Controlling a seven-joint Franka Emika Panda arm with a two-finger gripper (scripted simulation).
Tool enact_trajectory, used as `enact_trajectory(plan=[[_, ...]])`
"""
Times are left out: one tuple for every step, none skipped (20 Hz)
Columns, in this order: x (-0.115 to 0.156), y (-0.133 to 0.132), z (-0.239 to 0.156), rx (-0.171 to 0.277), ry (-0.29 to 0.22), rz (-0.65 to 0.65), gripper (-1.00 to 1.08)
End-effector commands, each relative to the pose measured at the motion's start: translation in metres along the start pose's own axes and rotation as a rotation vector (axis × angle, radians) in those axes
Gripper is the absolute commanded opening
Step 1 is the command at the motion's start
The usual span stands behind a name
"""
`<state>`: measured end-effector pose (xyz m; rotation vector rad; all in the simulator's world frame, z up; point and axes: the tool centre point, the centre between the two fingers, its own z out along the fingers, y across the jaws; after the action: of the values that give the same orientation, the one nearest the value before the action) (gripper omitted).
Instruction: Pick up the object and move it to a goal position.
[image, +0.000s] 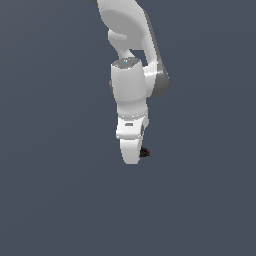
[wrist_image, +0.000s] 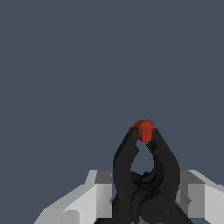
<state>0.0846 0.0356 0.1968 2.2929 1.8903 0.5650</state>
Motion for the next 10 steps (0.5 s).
enact_trajectory(plan=[[0.004,0.016,-0.02,-0.037,0.031,-0.03,-1.0],[0.006,0.021,-0.028,-0.051,0.044,-0.041,-1.0],[0.007,0.027,-0.036,-0.064,0.056,-0.052,-1.0],[0.008,0.032,-0.044,-0.077,0.067,-0.062,-1.0],[0.01,0.037,-0.051,-0.09,0.079,-0.073,-1.0],[0.011,0.042,-0.059,-0.103,0.09,-0.083,-1.0],[0.012,0.047,-0.066,-0.116,0.102,-0.093,-1.0],[0.013,0.051,-0.074,-0.128,0.113,-0.103,-1.0],[0.014,0.055,-0.081,-0.14,0.124,-0.112,-1.0],[0.016,0.06,-0.089,-0.152,0.135,-0.122,-1.0]])
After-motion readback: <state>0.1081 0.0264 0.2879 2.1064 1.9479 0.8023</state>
